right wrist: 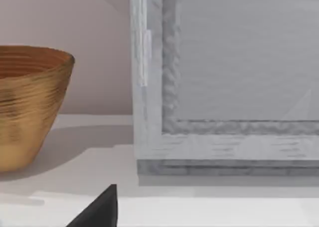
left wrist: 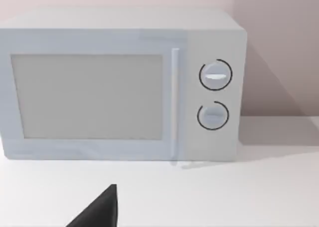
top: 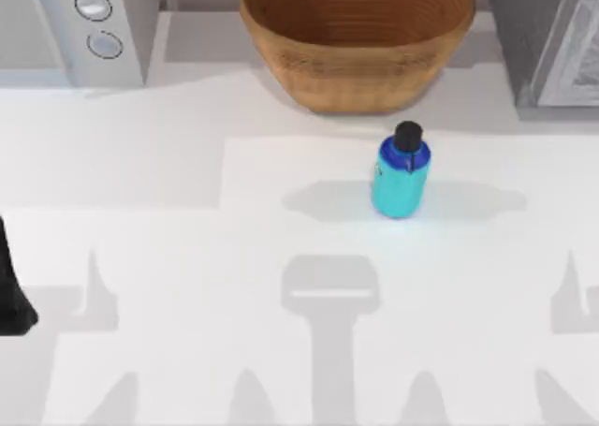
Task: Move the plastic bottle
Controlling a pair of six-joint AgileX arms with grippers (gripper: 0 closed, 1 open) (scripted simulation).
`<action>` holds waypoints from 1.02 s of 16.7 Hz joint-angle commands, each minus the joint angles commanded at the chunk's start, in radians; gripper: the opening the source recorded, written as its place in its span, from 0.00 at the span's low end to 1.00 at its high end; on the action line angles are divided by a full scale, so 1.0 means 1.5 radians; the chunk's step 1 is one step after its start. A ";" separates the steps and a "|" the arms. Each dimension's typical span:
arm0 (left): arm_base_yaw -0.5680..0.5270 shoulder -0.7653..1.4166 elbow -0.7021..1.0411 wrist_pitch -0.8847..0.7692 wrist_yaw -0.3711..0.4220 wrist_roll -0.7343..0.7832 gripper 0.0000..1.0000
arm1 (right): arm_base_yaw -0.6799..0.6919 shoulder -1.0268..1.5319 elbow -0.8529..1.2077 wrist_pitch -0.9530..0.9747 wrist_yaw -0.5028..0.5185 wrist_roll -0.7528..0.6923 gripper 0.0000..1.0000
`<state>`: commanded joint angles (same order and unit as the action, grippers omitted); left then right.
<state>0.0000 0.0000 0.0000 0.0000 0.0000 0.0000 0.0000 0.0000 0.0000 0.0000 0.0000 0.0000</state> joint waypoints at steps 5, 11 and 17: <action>0.000 0.000 0.000 0.000 0.000 0.000 1.00 | 0.002 0.009 0.002 0.008 -0.003 0.027 1.00; 0.000 0.000 0.000 0.000 0.000 0.000 1.00 | 0.011 0.091 0.020 0.078 -0.026 0.267 1.00; 0.000 0.000 0.000 0.000 0.000 0.000 1.00 | 0.027 0.243 0.051 0.203 -0.066 0.702 1.00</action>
<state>0.0000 0.0000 0.0000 0.0000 0.0000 0.0000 0.0401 0.3638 0.0771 0.3047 -0.0985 1.0532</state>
